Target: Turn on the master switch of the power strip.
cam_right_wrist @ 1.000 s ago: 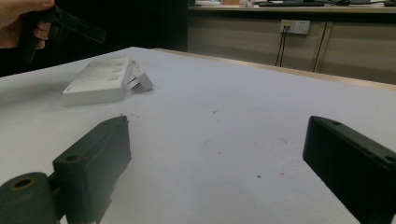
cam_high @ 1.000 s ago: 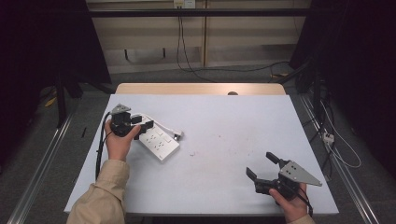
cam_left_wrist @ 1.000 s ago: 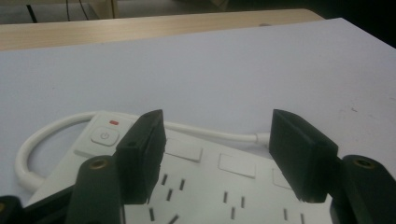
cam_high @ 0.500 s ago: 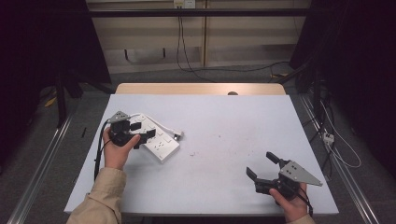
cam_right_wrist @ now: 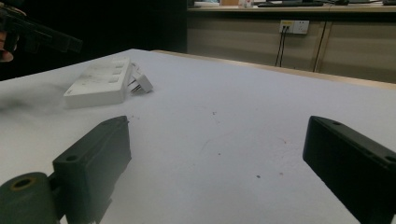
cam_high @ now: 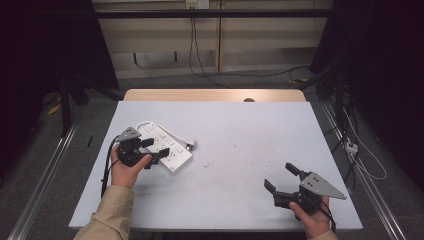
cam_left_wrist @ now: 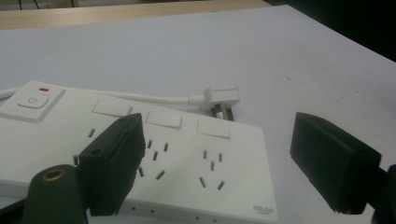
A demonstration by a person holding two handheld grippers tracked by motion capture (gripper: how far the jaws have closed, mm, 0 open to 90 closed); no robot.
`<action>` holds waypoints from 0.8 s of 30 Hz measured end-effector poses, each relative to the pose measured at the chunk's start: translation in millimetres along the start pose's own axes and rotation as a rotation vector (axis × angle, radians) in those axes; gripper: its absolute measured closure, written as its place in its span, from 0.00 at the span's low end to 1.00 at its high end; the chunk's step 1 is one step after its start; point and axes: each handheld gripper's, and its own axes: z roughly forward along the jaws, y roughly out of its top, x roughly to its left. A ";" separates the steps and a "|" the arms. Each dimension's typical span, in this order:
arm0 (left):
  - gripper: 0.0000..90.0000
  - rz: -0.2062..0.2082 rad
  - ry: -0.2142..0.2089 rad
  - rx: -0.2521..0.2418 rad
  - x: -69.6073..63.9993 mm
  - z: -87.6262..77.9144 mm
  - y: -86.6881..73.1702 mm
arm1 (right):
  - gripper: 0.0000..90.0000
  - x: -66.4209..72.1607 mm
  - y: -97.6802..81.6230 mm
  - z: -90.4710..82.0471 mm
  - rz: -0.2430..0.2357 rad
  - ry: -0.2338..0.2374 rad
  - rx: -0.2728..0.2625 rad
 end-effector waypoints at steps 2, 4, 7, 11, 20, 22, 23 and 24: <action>0.19 -0.003 -0.007 -0.006 -2.2 -2.0 -1.9 | 0.08 0.0 -0.1 0.0 -0.001 0.000 0.000; 0.18 -0.001 -0.009 -0.006 -2.9 -3.5 -4.0 | 0.08 0.2 -0.1 0.2 -0.002 0.001 0.000; 0.18 0.000 -0.011 -0.002 -3.8 -5.5 -7.0 | 0.08 0.8 0.1 0.5 -0.003 0.002 -0.001; 0.17 0.003 -0.011 -0.006 -5.1 -7.8 -10.6 | 0.08 0.7 0.2 0.3 -0.002 0.001 -0.001; 0.16 0.016 -0.034 -0.005 -12.0 -13.5 -16.4 | 0.08 0.2 0.3 -0.1 0.007 0.003 0.001; 0.15 0.017 -0.034 -0.002 -12.9 -15.2 -17.8 | 0.08 0.1 0.3 -0.2 0.007 0.003 0.001; 0.15 0.020 -0.034 -0.004 -13.1 -15.9 -18.5 | 0.08 0.2 0.4 -0.2 0.007 0.002 0.000; 0.15 0.021 -0.033 -0.006 -13.4 -16.7 -19.1 | 0.08 0.2 0.4 -0.3 0.007 0.002 0.001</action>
